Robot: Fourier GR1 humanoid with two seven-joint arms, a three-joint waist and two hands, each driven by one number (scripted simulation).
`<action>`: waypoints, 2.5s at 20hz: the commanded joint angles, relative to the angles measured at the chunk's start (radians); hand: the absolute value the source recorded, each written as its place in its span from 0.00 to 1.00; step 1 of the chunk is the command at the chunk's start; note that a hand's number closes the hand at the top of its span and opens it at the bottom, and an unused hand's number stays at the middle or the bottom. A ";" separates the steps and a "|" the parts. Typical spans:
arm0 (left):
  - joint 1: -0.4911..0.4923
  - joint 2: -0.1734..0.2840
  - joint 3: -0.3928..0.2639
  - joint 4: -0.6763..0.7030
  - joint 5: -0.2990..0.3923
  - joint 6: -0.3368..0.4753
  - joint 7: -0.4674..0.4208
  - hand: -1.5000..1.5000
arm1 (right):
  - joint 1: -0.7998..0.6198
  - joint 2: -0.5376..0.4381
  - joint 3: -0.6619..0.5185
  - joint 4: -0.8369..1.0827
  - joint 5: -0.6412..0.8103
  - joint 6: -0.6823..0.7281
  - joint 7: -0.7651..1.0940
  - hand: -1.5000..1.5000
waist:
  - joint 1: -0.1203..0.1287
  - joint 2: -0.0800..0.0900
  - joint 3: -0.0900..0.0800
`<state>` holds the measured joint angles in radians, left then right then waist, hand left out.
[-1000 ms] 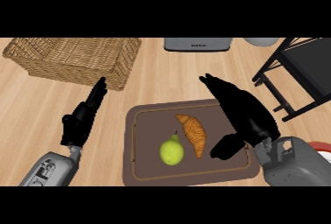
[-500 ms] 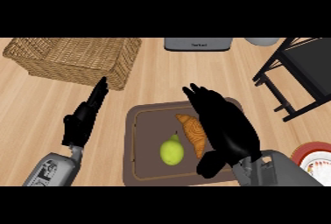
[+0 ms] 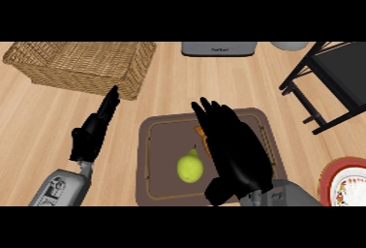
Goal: Pick the croissant from the tray and place it in the tiered shelf
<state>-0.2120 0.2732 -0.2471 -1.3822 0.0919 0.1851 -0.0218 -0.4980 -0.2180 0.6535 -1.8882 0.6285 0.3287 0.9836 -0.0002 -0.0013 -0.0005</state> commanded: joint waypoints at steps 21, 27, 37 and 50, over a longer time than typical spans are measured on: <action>-0.012 -0.082 0.116 -0.059 -0.112 -0.092 0.083 0.50 | 0.155 0.170 -0.082 0.193 0.304 0.047 -0.172 0.00 | 0.000 0.001 0.000; 0.027 -0.104 0.130 -0.079 -0.127 -0.111 0.073 0.50 | 0.172 0.216 -0.063 0.271 0.371 0.018 -0.172 0.00 | 0.003 0.001 0.000; 0.005 -0.119 0.185 0.012 -0.161 -0.156 0.005 0.50 | 0.142 0.212 -0.185 0.323 0.416 0.059 -0.280 0.00 | 0.001 0.001 0.000; 0.061 -0.174 0.171 -0.084 -0.209 -0.157 0.059 0.50 | 0.167 0.218 -0.163 0.501 0.429 -0.074 -0.369 0.00 | 0.003 0.001 0.000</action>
<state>-0.1609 0.1261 -0.0655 -1.4688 -0.0932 0.0176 0.0401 -0.3187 -0.0053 0.4949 -1.4633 1.0599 0.3018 0.6548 0.0020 -0.0003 0.0000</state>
